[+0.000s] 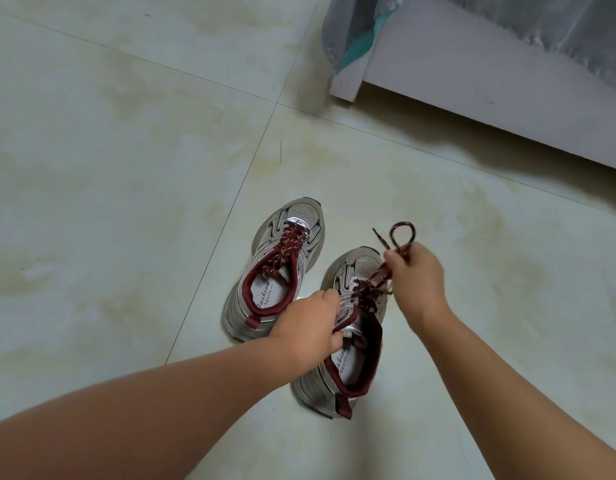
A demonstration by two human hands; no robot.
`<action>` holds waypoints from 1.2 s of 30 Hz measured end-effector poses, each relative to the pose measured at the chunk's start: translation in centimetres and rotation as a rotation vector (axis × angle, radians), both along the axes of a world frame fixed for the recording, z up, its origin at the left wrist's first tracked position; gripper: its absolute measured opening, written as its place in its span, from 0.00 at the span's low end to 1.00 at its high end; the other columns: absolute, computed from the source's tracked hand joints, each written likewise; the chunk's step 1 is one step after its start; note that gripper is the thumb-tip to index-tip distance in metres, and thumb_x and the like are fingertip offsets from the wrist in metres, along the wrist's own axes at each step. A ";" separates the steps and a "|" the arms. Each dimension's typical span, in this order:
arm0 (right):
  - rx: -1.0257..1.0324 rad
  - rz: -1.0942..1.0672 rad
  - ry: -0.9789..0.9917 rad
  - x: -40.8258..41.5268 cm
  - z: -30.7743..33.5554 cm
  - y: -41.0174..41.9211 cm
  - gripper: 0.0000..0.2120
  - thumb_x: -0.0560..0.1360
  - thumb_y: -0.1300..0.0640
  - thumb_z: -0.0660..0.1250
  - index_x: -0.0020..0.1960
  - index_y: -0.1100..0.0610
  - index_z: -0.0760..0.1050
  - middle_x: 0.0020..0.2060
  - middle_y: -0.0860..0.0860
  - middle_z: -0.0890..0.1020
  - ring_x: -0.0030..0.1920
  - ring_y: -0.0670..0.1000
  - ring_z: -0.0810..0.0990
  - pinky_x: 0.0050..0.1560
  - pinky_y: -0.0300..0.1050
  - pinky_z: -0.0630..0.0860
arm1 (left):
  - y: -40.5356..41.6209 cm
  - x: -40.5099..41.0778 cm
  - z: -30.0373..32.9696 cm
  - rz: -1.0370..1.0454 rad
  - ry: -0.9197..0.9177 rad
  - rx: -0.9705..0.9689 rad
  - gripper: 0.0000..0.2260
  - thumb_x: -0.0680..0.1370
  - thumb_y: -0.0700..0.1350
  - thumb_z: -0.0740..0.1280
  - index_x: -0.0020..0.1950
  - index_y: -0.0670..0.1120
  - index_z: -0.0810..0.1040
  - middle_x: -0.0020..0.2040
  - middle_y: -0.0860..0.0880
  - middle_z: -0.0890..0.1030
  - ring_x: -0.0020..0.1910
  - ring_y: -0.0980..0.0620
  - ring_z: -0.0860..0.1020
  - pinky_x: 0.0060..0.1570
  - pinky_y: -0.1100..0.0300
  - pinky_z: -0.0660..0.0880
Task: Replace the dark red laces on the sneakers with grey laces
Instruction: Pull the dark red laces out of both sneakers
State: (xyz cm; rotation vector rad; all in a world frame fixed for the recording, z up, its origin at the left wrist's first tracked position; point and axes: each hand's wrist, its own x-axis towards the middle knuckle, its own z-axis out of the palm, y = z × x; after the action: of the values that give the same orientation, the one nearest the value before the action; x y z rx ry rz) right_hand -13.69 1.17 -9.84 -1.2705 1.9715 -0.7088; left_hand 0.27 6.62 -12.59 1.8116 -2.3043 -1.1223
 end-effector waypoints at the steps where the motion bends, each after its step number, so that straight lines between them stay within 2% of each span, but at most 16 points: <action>1: -0.030 -0.073 -0.047 -0.3 0.3 -0.3 0.06 0.77 0.61 0.61 0.42 0.59 0.71 0.34 0.53 0.77 0.34 0.50 0.73 0.35 0.41 0.69 | 0.0 0.0 0.0 -0.002 -0.001 -0.001 0.13 0.76 0.47 0.63 0.57 0.43 0.68 0.54 0.45 0.75 0.51 0.44 0.75 0.51 0.51 0.73; 4: -0.099 -0.256 -0.260 -0.6 0.7 -0.7 0.10 0.78 0.62 0.58 0.39 0.55 0.68 0.29 0.53 0.75 0.30 0.49 0.72 0.36 0.39 0.72 | 0.0 -0.1 0.0 -0.007 -0.003 0.001 0.13 0.76 0.47 0.63 0.58 0.43 0.68 0.55 0.45 0.75 0.52 0.44 0.75 0.52 0.51 0.73; 6: -0.034 -0.190 -0.272 -0.6 0.4 -0.7 0.08 0.77 0.62 0.60 0.39 0.56 0.69 0.30 0.53 0.76 0.32 0.51 0.74 0.35 0.42 0.73 | 0.0 -0.1 0.0 -0.005 -0.003 0.008 0.13 0.76 0.47 0.64 0.58 0.43 0.68 0.55 0.45 0.75 0.51 0.44 0.75 0.52 0.51 0.73; 8: 0.130 0.053 -0.147 -0.5 -0.6 -0.1 0.03 0.74 0.58 0.66 0.44 0.57 0.73 0.35 0.53 0.78 0.37 0.53 0.76 0.41 0.46 0.74 | 0.0 -0.1 0.0 -0.001 -0.004 0.010 0.14 0.76 0.47 0.64 0.58 0.44 0.68 0.55 0.46 0.75 0.52 0.44 0.75 0.52 0.51 0.73; 9: 0.215 0.194 -0.067 -0.4 -1.1 0.5 0.06 0.71 0.56 0.70 0.46 0.56 0.75 0.37 0.51 0.78 0.39 0.53 0.76 0.45 0.48 0.74 | 0.0 -0.2 0.0 0.005 -0.004 0.012 0.14 0.76 0.47 0.64 0.58 0.44 0.68 0.55 0.46 0.75 0.52 0.44 0.75 0.52 0.52 0.72; 11: 0.278 0.437 0.130 0.0 -1.9 1.5 0.06 0.68 0.55 0.73 0.39 0.51 0.75 0.33 0.48 0.77 0.39 0.52 0.74 0.42 0.45 0.72 | 0.0 -0.3 0.1 0.017 -0.008 0.014 0.15 0.76 0.48 0.64 0.59 0.44 0.67 0.56 0.47 0.74 0.53 0.45 0.75 0.51 0.54 0.71; 13: 0.244 0.542 0.258 0.5 -2.0 1.9 0.13 0.70 0.57 0.72 0.31 0.50 0.70 0.28 0.47 0.73 0.36 0.51 0.71 0.36 0.42 0.66 | 0.0 -0.4 0.0 0.013 -0.017 0.009 0.15 0.76 0.47 0.64 0.59 0.45 0.67 0.57 0.47 0.74 0.54 0.45 0.75 0.51 0.54 0.72; 15: 0.207 0.454 0.215 0.8 -1.7 1.8 0.10 0.73 0.58 0.68 0.34 0.54 0.72 0.31 0.50 0.75 0.37 0.53 0.72 0.38 0.42 0.68 | 0.0 -0.4 0.1 0.008 -0.022 0.007 0.15 0.75 0.47 0.64 0.59 0.44 0.67 0.57 0.46 0.74 0.54 0.44 0.75 0.51 0.53 0.72; 19: 0.128 0.040 0.032 -0.3 -0.6 0.6 0.06 0.77 0.55 0.63 0.44 0.58 0.72 0.38 0.52 0.76 0.44 0.55 0.74 0.45 0.45 0.69 | 0.1 -0.3 0.2 0.019 -0.012 0.018 0.14 0.76 0.47 0.64 0.58 0.44 0.68 0.55 0.46 0.75 0.52 0.45 0.75 0.49 0.54 0.71; 21: 0.288 0.049 0.104 -1.3 0.0 0.4 0.14 0.77 0.50 0.63 0.55 0.61 0.71 0.45 0.53 0.75 0.50 0.56 0.75 0.49 0.46 0.69 | 0.1 -0.4 0.3 0.036 -0.001 0.029 0.13 0.76 0.47 0.64 0.57 0.44 0.67 0.54 0.46 0.75 0.51 0.45 0.75 0.48 0.54 0.70; 22: 0.391 0.105 0.159 -1.8 0.2 0.5 0.16 0.77 0.50 0.63 0.55 0.62 0.71 0.44 0.53 0.73 0.49 0.57 0.76 0.48 0.47 0.69 | 0.1 -0.4 0.4 0.049 0.004 0.035 0.13 0.75 0.47 0.64 0.57 0.45 0.67 0.54 0.46 0.75 0.51 0.45 0.75 0.48 0.54 0.70; 25: 0.594 0.298 0.199 -2.2 0.0 1.6 0.12 0.76 0.56 0.65 0.40 0.64 0.75 0.34 0.56 0.71 0.35 0.54 0.69 0.39 0.45 0.67 | 0.0 -0.9 0.5 0.071 -0.002 0.034 0.13 0.75 0.47 0.64 0.56 0.44 0.67 0.53 0.45 0.74 0.51 0.44 0.75 0.45 0.54 0.69; 28: 0.527 0.282 0.082 -2.1 -1.0 2.6 0.08 0.74 0.61 0.65 0.38 0.63 0.74 0.34 0.57 0.72 0.36 0.53 0.68 0.39 0.46 0.67 | -0.2 -1.3 0.4 0.073 -0.033 0.043 0.14 0.76 0.47 0.64 0.57 0.43 0.66 0.55 0.44 0.74 0.52 0.43 0.75 0.43 0.56 0.67; 30: 0.449 0.264 0.054 -2.2 -1.2 2.9 0.09 0.73 0.62 0.66 0.35 0.62 0.73 0.31 0.56 0.73 0.35 0.53 0.69 0.38 0.46 0.69 | -0.4 -1.4 0.3 0.063 -0.053 0.049 0.14 0.76 0.47 0.64 0.57 0.43 0.65 0.55 0.43 0.74 0.52 0.42 0.75 0.43 0.57 0.66; 33: 0.372 0.379 0.229 -2.1 -0.8 2.7 0.10 0.73 0.62 0.64 0.34 0.58 0.73 0.31 0.53 0.76 0.36 0.53 0.74 0.37 0.42 0.70 | -0.5 -1.2 0.2 0.027 -0.062 0.047 0.14 0.76 0.46 0.64 0.57 0.43 0.66 0.55 0.43 0.74 0.52 0.42 0.75 0.44 0.56 0.67; 36: 0.256 0.504 0.623 -1.3 0.1 2.3 0.06 0.75 0.61 0.59 0.45 0.60 0.74 0.42 0.55 0.79 0.44 0.57 0.76 0.39 0.45 0.68 | -0.4 -1.1 0.0 0.003 -0.043 0.044 0.13 0.76 0.46 0.64 0.57 0.43 0.66 0.54 0.43 0.75 0.51 0.43 0.75 0.44 0.55 0.68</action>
State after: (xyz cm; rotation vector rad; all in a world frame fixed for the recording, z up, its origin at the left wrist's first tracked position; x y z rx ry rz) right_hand -15.03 3.46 -9.79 -1.8671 1.9717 0.2120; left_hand -0.81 6.20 -12.55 1.8716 -2.3167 -1.1539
